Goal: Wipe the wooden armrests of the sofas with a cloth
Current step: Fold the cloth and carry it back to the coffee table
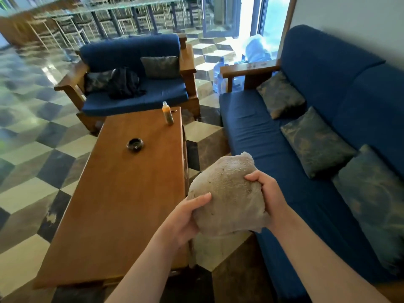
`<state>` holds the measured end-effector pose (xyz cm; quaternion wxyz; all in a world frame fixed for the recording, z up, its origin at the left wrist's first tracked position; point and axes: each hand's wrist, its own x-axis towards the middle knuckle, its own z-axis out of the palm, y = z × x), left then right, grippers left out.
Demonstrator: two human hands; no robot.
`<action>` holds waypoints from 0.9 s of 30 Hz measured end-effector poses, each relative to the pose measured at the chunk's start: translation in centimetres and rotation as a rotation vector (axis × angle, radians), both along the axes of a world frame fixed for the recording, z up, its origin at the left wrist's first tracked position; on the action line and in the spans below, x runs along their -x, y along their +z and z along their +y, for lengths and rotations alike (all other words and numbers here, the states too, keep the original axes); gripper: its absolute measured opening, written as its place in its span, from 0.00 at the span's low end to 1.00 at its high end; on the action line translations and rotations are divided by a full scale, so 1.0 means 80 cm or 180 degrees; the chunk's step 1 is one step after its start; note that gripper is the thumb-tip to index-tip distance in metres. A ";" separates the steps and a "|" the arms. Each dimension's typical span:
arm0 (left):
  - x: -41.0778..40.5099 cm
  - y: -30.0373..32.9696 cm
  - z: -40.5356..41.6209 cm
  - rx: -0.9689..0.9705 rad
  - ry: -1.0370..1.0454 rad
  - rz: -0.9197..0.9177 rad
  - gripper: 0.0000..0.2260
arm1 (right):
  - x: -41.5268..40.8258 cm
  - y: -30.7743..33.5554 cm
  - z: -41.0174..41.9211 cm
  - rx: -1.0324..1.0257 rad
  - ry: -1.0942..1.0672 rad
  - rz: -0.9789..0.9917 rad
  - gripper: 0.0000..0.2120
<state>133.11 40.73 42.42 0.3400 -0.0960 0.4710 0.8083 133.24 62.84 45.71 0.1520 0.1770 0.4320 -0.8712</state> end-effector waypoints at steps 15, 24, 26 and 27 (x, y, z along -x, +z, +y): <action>0.140 0.033 -0.063 0.0029 0.0472 0.0386 0.28 | 0.189 0.030 -0.059 -0.0986 0.0677 0.0249 0.24; 0.339 0.027 0.003 0.0020 0.0784 0.0390 0.23 | 0.424 -0.013 -0.013 -0.0849 0.1015 0.0233 0.17; 0.386 0.034 0.018 0.0064 0.0787 0.0395 0.23 | 0.477 0.009 0.014 -0.0975 0.1177 0.0257 0.14; 0.413 0.041 0.027 0.0089 0.0795 0.0434 0.23 | 0.506 0.020 0.026 -0.1002 0.1247 0.0282 0.13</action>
